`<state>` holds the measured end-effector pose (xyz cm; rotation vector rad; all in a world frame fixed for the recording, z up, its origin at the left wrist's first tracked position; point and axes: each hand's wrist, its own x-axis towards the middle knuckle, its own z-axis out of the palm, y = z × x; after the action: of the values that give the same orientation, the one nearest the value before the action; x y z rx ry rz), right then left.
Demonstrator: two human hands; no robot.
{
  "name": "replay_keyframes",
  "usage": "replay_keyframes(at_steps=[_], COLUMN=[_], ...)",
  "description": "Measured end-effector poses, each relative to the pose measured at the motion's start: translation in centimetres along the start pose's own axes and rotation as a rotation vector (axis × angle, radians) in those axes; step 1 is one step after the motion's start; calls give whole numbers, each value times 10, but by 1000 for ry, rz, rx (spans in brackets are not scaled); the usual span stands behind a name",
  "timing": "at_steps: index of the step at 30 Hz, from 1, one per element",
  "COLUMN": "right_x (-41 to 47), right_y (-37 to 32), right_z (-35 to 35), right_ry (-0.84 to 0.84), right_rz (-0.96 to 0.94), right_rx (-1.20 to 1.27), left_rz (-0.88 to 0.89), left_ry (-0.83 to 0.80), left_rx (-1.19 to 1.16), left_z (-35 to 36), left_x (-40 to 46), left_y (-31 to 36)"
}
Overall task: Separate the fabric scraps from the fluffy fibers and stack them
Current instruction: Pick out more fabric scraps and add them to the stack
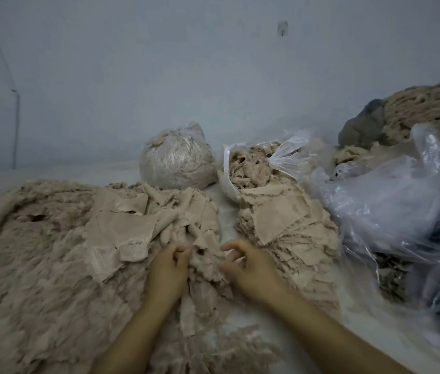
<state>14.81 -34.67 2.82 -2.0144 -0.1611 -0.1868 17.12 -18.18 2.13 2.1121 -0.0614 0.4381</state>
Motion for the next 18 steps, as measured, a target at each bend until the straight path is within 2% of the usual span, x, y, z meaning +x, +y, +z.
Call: replay_keyframes(at_steps=[3, 6, 8, 11, 15, 18], right_x=[2, 12, 19, 28, 28, 25], right_y=[10, 4, -4, -9, -7, -12], right_z=[20, 27, 34, 45, 51, 47], right_ry=[-31, 9, -4, -22, 103, 167], right_rz=[-126, -180, -202, -242, -208, -199], right_rx=[-142, -274, -308, -338, -241, -80], left_rz=[69, 47, 76, 115, 193, 154], left_ry=[70, 98, 67, 120, 175, 128], left_rx=[-20, 24, 53, 27, 59, 60], left_z=[2, 5, 6, 4, 5, 7], left_x=[-4, -3, 1, 2, -1, 0], left_y=[-5, -10, -15, -16, -12, -16])
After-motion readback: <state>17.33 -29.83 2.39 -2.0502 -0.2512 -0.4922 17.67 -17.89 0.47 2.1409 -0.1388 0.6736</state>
